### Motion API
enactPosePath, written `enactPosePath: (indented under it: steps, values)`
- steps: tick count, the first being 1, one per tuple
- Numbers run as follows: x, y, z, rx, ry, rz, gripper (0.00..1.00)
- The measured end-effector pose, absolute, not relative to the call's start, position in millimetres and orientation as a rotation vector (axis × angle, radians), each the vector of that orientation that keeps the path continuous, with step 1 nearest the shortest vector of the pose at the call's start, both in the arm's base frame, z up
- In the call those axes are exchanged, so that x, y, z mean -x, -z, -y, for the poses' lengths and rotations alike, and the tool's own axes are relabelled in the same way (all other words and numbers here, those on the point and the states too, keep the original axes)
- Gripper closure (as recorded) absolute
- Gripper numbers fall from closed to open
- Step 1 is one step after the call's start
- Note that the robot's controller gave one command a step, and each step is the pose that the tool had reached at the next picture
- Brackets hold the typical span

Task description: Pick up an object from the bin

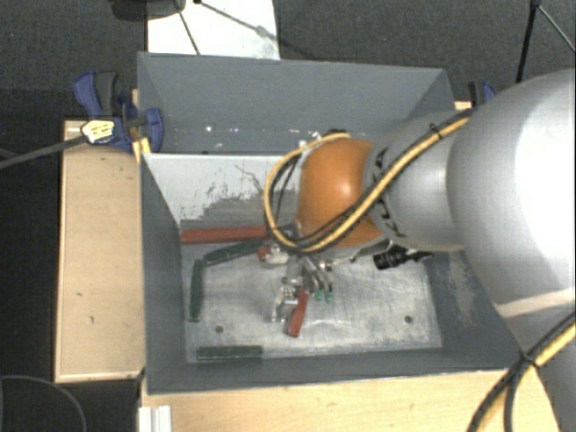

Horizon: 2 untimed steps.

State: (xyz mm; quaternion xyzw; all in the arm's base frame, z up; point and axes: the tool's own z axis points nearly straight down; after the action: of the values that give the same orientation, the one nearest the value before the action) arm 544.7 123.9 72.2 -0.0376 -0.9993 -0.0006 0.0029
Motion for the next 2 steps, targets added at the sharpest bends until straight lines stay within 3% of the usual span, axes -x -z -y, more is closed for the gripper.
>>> enactPosePath:
  steps: [1, 2]
  values:
    - [-551.4, -72.4, -125.2, 0.005, -0.005, 3.130, 0.00]
    - [-554.3, -72.5, -93.1, -0.211, 0.012, 3.135, 0.00]
